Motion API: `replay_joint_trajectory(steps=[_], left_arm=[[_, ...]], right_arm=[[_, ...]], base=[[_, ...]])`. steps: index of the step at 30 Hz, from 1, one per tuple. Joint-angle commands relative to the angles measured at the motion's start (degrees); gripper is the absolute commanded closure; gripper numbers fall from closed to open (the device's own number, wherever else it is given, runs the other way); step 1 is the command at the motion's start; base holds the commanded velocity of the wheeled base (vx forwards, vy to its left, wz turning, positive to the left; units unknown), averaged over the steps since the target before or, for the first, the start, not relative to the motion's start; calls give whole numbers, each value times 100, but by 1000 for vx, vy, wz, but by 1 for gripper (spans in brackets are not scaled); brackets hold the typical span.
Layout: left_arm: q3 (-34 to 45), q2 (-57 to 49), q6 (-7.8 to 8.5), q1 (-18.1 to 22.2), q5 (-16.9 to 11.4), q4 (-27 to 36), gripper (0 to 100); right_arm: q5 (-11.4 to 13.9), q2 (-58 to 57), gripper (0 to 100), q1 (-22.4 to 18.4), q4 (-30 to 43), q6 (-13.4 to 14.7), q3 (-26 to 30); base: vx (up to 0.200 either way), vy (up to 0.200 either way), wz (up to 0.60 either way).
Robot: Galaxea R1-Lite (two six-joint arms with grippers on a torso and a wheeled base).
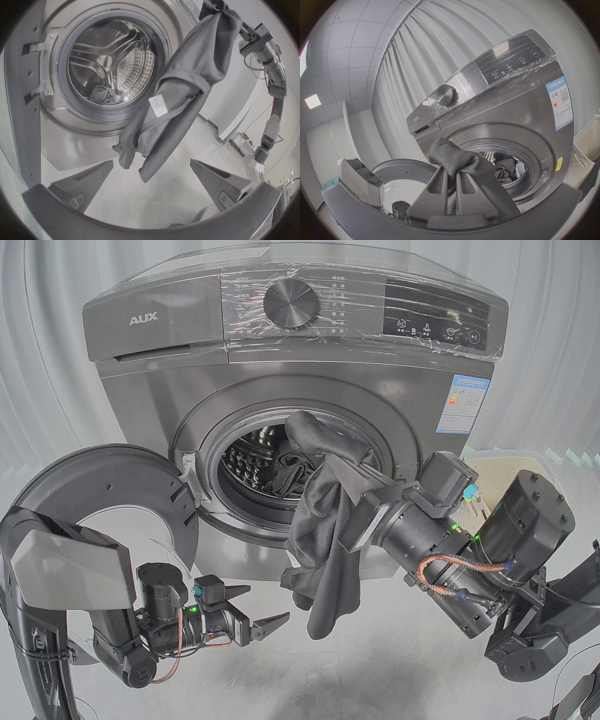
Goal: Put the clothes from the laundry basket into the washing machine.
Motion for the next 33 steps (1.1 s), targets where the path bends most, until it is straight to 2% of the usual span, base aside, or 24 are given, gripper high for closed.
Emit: replay_joint_trajectory(steps=[1, 4, 8, 18, 33], left_arm=[[-239, 327, -123, -20, 4, -10, 0], [-441, 380, -219, -20, 4, -10, 0], [-714, 547, -263, -20, 4, -10, 0], [-1425, 1004, -272, -20, 136, 7, 0], [-1733, 1215, -263, -73, 153, -19, 0]], right_arm=[[-1, -3, 100, 16, -1, 1, 3], [-1, 5, 100, 60, -1, 1, -6], [-1, 5, 100, 69, -1, 1, 3], [-1, -3, 100, 130, -10, 1, 30], [-1, 23, 100, 174, -89, 1, 30]], base=[[0, 0, 0], [0, 0, 0], [0, 0, 0], [0, 0, 0], [0, 0, 0]])
